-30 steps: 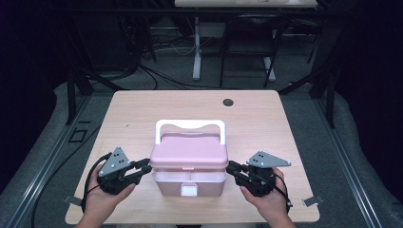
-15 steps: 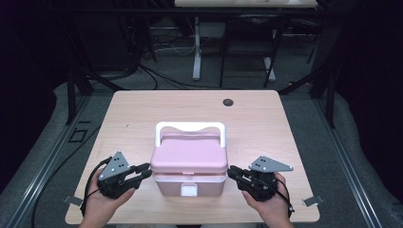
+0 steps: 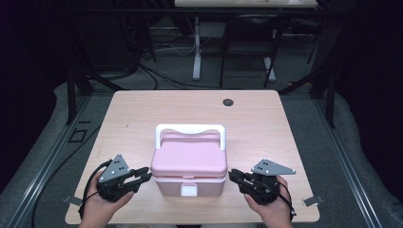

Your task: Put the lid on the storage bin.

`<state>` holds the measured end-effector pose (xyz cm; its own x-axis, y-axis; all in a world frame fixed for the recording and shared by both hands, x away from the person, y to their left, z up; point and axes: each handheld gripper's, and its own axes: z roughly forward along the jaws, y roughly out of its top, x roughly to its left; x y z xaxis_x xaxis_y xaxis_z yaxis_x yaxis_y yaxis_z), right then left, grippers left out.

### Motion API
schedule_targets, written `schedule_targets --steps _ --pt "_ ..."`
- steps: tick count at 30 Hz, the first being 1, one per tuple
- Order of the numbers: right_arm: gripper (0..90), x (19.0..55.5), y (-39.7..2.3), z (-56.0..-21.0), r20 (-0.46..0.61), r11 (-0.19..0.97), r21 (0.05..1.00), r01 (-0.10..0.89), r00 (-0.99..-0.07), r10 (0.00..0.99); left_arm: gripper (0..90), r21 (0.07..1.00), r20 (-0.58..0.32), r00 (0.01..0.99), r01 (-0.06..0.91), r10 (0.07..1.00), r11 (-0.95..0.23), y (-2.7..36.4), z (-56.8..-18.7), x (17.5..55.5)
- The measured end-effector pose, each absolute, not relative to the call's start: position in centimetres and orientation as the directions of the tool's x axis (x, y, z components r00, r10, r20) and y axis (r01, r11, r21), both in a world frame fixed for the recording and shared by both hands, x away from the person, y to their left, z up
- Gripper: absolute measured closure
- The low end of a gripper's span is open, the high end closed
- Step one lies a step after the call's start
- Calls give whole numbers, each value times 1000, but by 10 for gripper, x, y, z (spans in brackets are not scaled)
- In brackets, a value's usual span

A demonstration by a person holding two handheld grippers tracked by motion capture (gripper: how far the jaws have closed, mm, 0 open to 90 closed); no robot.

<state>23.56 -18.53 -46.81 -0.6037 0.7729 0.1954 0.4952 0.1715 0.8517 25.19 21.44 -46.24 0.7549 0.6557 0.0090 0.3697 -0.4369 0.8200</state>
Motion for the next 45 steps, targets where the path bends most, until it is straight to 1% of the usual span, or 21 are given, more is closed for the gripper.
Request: schedule_targets --steps 5,14,22,26,30,35,39,40,43,44,45 --pt "802 235 -186 -468 196 169 853 494 -603 773 743 809 14 747 383 665 -447 218 -466 251" --pt "797 237 -190 -466 201 167 851 497 -604 771 745 815 2 725 399 689 -421 230 -468 251" --pt "769 245 -193 -466 198 165 845 509 -584 787 708 827 -19 709 408 705 -388 235 -466 260" --pt "725 250 -196 -465 179 169 845 507 -567 804 674 834 -32 695 414 718 -365 237 -464 266" --pt "663 258 -200 -465 190 153 843 516 -552 812 636 838 -44 683 422 729 -345 239 -464 275" --pt "611 269 -205 -464 194 125 847 517 -519 833 592 838 -63 671 438 739 -325 240 -466 286" --pt "560 278 -208 -464 205 108 850 516 -511 835 554 838 -79 650 454 756 -302 242 -469 295" --pt "543 280 -208 -465 186 105 853 512 -486 854 550 840 -85 641 457 763 -291 243 -471 299" --pt "503 287 -210 -467 195 84 861 502 -477 857 521 837 -94 625 471 775 -278 246 -474 305" --pt "488 289 -210 -468 188 71 870 488 -461 867 515 837 -98 619 475 779 -272 247 -476 308" --pt "476 291 -212 -469 185 79 867 493 -464 866 511 837 -103 614 479 783 -265 248 -478 310"
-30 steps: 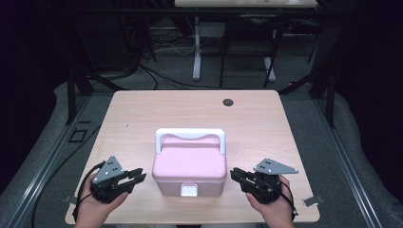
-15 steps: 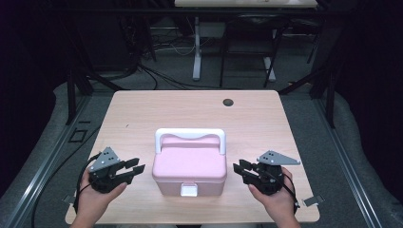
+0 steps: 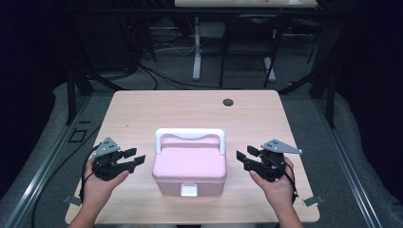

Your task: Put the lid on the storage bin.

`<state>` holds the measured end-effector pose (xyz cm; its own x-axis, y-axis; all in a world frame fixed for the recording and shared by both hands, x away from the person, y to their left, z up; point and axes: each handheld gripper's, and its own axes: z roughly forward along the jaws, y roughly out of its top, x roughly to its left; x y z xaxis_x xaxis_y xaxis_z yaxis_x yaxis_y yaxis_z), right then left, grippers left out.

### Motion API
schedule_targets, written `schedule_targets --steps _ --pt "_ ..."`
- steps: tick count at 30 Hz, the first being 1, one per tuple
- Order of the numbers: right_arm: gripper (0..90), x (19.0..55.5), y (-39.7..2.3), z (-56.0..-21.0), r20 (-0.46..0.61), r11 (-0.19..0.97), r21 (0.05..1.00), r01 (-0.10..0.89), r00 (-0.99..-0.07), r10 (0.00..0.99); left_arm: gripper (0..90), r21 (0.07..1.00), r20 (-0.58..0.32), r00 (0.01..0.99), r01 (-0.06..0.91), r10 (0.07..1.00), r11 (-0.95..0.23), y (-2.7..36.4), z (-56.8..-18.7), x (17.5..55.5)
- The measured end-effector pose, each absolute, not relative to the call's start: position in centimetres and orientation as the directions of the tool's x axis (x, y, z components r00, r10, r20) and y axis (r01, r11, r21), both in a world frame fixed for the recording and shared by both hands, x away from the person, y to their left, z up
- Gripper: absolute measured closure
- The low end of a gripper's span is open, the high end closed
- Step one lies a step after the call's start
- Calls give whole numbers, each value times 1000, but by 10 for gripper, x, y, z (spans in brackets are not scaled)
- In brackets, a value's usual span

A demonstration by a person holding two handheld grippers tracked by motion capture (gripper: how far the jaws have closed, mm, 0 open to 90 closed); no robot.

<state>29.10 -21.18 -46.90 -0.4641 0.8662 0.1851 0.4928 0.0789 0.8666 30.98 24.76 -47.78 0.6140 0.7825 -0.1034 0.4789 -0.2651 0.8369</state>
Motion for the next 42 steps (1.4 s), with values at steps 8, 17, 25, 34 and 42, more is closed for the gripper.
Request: schedule_targets --steps 8,17,25,34,42 --pt "438 302 -218 -484 165 73 862 502 -413 895 498 827 -112 580 505 807 -248 256 -494 318" --pt "443 305 -224 -504 138 93 849 521 -388 911 491 812 -121 556 532 823 -240 266 -510 318" --pt "429 304 -232 -522 139 82 853 516 -376 916 487 810 -124 536 541 835 -227 274 -523 315" --pt "413 302 -227 -539 108 124 848 516 -397 912 483 795 -107 541 551 834 -255 269 -534 316" --pt "399 300 -223 -540 73 140 862 487 -392 917 474 777 -118 548 570 828 -267 264 -543 317"
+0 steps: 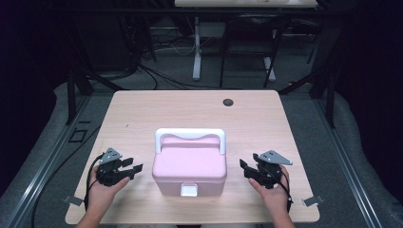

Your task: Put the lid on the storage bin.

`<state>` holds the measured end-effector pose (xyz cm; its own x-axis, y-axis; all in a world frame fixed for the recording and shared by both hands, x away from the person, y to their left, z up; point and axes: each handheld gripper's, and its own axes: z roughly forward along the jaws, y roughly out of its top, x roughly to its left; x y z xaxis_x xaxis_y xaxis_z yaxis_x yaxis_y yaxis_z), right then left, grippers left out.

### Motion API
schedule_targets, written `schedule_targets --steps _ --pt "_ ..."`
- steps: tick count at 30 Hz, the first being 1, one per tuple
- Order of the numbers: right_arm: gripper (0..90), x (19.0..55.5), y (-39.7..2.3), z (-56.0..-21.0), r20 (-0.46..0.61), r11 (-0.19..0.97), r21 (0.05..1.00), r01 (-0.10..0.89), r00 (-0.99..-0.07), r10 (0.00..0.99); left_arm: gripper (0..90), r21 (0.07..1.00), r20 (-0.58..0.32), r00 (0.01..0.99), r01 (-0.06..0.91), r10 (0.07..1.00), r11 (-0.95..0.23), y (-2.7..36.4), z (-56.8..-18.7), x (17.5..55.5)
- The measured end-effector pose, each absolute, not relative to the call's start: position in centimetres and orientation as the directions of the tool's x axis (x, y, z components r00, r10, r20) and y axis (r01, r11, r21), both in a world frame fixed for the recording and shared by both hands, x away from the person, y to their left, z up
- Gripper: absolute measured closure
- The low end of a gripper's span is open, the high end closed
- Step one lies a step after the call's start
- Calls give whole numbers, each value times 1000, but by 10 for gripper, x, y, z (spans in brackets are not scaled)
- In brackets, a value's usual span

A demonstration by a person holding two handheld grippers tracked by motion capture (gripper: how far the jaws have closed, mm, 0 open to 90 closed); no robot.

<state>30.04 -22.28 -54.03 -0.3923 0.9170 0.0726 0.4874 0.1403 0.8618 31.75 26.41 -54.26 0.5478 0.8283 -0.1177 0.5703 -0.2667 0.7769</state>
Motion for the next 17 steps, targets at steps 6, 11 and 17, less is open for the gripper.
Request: schedule_targets --steps 6,11,17 --pt "394 301 -222 -544 47 171 849 500 -394 918 473 770 -115 551 575 827 -277 262 -546 319" --pt "386 302 -222 -546 11 189 851 490 -376 927 473 788 -91 557 547 826 -282 262 -544 317" --pt "386 303 -224 -550 -3 200 841 502 -366 931 474 801 -90 557 534 825 -272 264 -542 319"
